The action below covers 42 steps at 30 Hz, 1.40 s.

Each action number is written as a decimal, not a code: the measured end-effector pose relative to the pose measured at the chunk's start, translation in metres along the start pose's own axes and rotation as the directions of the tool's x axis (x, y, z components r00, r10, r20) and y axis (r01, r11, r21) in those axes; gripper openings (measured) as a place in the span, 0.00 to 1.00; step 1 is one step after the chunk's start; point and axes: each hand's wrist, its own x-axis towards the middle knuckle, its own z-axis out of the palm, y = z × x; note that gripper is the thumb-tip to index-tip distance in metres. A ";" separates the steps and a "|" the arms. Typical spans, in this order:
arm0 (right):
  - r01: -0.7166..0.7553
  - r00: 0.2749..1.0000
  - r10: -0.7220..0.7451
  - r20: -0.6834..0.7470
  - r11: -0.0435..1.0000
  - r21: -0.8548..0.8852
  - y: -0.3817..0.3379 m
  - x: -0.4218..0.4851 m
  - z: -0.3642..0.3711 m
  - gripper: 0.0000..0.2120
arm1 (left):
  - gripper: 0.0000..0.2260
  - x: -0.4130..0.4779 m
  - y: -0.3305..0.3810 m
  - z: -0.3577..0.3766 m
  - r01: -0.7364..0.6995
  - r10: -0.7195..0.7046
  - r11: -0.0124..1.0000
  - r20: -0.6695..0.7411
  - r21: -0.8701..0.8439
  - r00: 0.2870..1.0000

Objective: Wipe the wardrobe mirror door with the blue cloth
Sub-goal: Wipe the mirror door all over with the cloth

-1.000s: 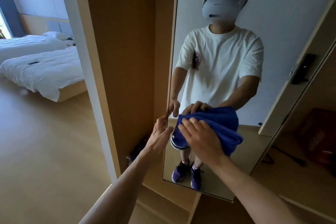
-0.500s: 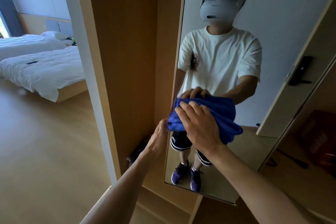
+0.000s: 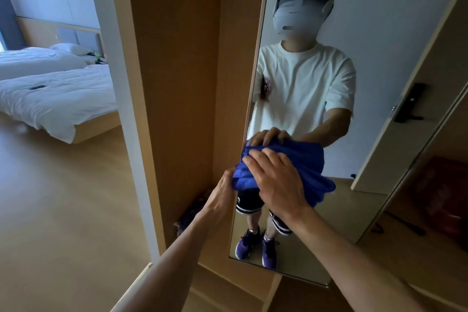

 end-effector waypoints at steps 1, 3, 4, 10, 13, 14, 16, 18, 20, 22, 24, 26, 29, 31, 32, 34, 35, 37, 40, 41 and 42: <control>-0.012 1.000 0.012 -0.023 1.000 0.003 0.002 0.007 -0.005 0.20 | 0.22 0.000 0.000 0.000 0.003 -0.003 1.000 0.009 0.019 1.000; -0.011 0.999 0.010 -0.043 1.000 -0.018 0.003 0.005 -0.005 0.19 | 0.22 0.000 -0.003 -0.001 0.039 -0.039 0.999 0.026 0.017 0.999; 0.001 0.999 -0.003 -0.037 0.999 -0.035 0.001 -0.002 0.000 0.19 | 0.23 -0.001 -0.002 0.000 0.059 -0.059 0.998 0.028 -0.004 0.998; 0.162 0.927 -0.133 0.350 0.985 -0.055 -0.028 -0.056 0.053 0.26 | 0.23 0.004 -0.005 0.000 0.085 -0.085 0.994 0.004 -0.062 0.996; 0.131 0.944 -0.110 0.311 0.990 -0.048 -0.027 -0.049 0.046 0.22 | 0.22 0.006 -0.008 -0.004 0.066 -0.065 0.996 0.017 -0.065 0.998; 0.117 0.962 -0.100 0.254 0.992 -0.052 -0.025 -0.040 0.039 0.19 | 0.22 0.006 -0.006 -0.006 0.066 -0.064 0.995 0.029 -0.069 0.997; 0.081 0.987 -0.072 0.145 0.995 -0.055 -0.019 -0.020 0.022 0.16 | 0.24 0.007 -0.003 -0.009 0.064 -0.060 0.996 0.067 -0.063 0.996; 0.051 0.998 -0.047 0.050 0.996 -0.069 -0.010 -0.002 0.006 0.17 | 0.26 0.009 -0.004 -0.012 0.059 -0.054 0.997 0.100 -0.047 0.994; 0.015 1.000 -0.016 -0.012 0.996 -0.084 -0.001 0.015 -0.011 0.18 | 0.26 0.008 -0.005 -0.012 0.041 -0.040 0.999 0.099 -0.008 0.994; -0.026 0.998 0.021 -0.060 0.996 -0.088 0.005 0.025 -0.022 0.18 | 0.25 0.008 -0.008 -0.010 0.017 -0.021 0.999 0.097 0.033 0.995; -0.051 0.996 0.045 -0.081 0.995 -0.083 0.005 0.025 -0.023 0.18 | 0.24 0.005 -0.007 -0.007 0.012 -0.017 0.999 0.104 0.048 0.994; -0.041 0.998 0.036 -0.056 0.995 -0.087 0.000 0.015 -0.012 0.18 | 0.24 0.003 -0.004 -0.005 0.024 -0.029 0.999 0.114 0.040 0.993; 0.025 0.998 -0.019 0.063 0.994 -0.103 -0.011 -0.011 0.013 0.21 | 0.25 0.001 0.000 -0.007 0.054 -0.051 0.998 0.112 -0.022 0.992; 0.084 0.989 -0.071 0.131 0.992 -0.097 -0.014 -0.023 0.023 0.22 | 0.25 0.001 -0.001 -0.008 0.064 -0.060 0.997 0.106 -0.033 0.993; 0.092 0.987 -0.080 0.136 0.992 -0.090 -0.013 -0.023 0.023 0.20 | 0.24 0.000 0.000 -0.008 0.061 -0.057 0.998 0.102 -0.033 0.993; 0.065 0.996 -0.059 0.072 0.995 -0.080 -0.011 -0.012 0.013 0.17 | 0.25 0.001 0.000 -0.008 0.055 -0.052 0.998 0.093 -0.034 0.994; 0.043 0.999 -0.041 0.031 0.997 -0.071 -0.009 -0.001 0.004 0.17 | 0.25 0.001 0.001 -0.008 0.048 -0.045 0.998 0.085 -0.034 0.995; 0.004 1.000 -0.005 -0.021 0.998 -0.056 -0.004 0.020 -0.014 0.19 | 0.24 0.002 0.001 -0.008 0.037 -0.037 0.999 0.071 0.002 0.997; -0.049 0.996 0.045 -0.078 0.997 -0.051 0.006 0.041 -0.032 0.18 | 0.23 0.000 0.003 -0.006 0.016 -0.018 0.999 0.070 0.034 0.997; -0.065 0.993 0.060 -0.097 0.997 -0.049 0.008 0.045 -0.036 0.19 | 0.25 0.000 0.003 -0.005 0.019 -0.021 0.999 0.072 0.027 0.997; -0.076 0.991 0.071 -0.114 0.996 -0.046 0.009 0.045 -0.037 0.19 | 0.26 -0.001 0.003 -0.004 0.019 -0.021 1.000 0.075 0.024 0.997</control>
